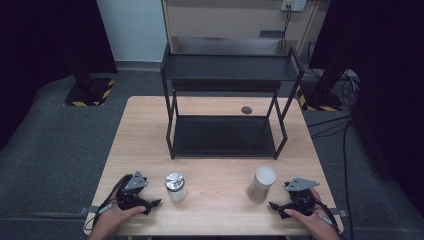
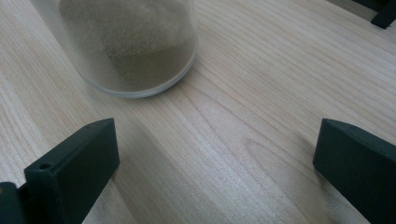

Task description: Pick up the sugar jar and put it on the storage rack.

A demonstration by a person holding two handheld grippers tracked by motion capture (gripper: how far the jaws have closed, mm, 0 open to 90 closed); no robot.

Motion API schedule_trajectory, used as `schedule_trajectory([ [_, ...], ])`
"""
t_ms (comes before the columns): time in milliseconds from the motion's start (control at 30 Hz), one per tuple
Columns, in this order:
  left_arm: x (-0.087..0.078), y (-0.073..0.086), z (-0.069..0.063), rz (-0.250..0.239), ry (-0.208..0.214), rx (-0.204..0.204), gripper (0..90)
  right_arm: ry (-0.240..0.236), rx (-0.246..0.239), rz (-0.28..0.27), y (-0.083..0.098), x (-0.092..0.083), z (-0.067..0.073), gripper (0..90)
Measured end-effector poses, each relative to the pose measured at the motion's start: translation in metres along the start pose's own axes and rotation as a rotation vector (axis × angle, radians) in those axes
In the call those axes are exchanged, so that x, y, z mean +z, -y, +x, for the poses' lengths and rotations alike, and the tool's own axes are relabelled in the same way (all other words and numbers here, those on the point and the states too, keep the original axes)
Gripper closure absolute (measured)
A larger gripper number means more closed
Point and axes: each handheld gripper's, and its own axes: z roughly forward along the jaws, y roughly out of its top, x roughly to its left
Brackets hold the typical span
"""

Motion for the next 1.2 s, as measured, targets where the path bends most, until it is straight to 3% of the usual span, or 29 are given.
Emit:
schedule_trajectory([
  [400,0.000,0.000,-0.001,-0.002,-0.001,0.005,0.0,0.000,0.000,0.000,0.000,0.000,0.000,0.8],
  [533,0.001,-0.003,-0.003,-0.006,0.018,0.035,1.8,0.000,0.000,0.000,0.000,0.000,0.000,0.8],
  [667,0.000,-0.005,-0.006,-0.029,0.031,0.042,1.6,0.000,0.000,0.000,0.000,0.000,0.000,0.8],
  [1200,0.004,-0.017,-0.016,-0.047,0.059,0.088,2.0,0.000,0.000,0.000,0.000,0.000,0.000,0.8],
])
